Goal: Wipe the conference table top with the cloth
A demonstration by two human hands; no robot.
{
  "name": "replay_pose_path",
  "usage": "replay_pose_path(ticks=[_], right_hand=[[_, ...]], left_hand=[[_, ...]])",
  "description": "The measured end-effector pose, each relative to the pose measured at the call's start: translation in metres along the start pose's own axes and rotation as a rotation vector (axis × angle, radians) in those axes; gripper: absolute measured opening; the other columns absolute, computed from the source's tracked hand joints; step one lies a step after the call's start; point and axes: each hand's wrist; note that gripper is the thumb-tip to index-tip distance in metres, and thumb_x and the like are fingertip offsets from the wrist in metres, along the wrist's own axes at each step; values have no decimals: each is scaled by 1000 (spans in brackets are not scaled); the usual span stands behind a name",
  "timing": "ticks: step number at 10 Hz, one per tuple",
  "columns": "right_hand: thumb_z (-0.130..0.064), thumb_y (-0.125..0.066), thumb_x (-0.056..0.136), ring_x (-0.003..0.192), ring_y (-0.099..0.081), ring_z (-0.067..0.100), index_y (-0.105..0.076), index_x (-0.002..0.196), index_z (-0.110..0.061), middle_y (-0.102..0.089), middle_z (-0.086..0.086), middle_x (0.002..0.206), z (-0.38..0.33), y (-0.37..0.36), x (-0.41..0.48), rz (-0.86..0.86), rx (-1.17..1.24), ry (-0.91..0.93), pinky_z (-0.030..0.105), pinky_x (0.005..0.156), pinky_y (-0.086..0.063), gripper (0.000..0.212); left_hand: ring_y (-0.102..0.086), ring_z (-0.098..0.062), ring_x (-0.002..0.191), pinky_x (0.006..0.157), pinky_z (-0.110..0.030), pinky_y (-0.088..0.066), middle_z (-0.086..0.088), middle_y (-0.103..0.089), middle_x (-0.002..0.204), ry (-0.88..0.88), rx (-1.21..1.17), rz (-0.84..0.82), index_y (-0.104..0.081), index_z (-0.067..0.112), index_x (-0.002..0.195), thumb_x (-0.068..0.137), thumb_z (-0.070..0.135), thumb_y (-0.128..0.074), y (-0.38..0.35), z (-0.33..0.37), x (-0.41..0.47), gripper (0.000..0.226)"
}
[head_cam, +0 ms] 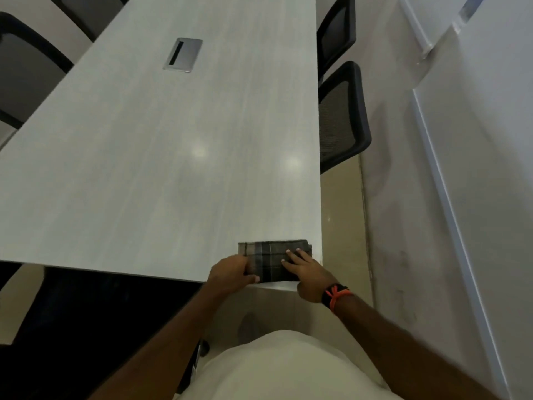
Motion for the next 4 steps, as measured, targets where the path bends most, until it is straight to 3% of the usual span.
replay_pose_path(ticks=[1,2,3,4], right_hand=[[-9,-57,91,155,-14,28,-40,155,-20,-22,7,167,1,9,-5,73,195,-18,45,125,-20,67],[-6,-57,91,131,-50,25,-60,137,-14,-56,10,143,2,28,-12,285,443,-51,39,116,-39,47],[-4,-55,96,112,-62,19,-67,125,-16,-67,3,125,5,47,-27,417,630,-89,39,103,-51,34],[-4,-56,98,103,-67,12,-69,116,-21,-70,-6,112,4,70,-39,487,815,4,34,96,-57,28]], left_hand=[[-62,-8,79,73,-30,-54,6,-65,88,11,-107,69,-65,25,94,92,51,-59,6,7,1,27],[-63,-7,82,73,-27,-51,7,-68,91,-5,-282,145,-68,24,97,96,44,-57,22,24,3,23],[-62,-9,93,79,-25,-47,8,-68,100,-26,-422,222,-70,21,107,98,39,-57,40,50,-4,24],[-64,-10,96,83,-27,-52,9,-68,101,-82,-591,352,-70,20,109,97,40,-58,64,85,-13,26]])
Point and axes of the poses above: each hand's wrist, its own x-axis towards the middle knuckle, its own y-axis out of the back of the hand, z = x × y
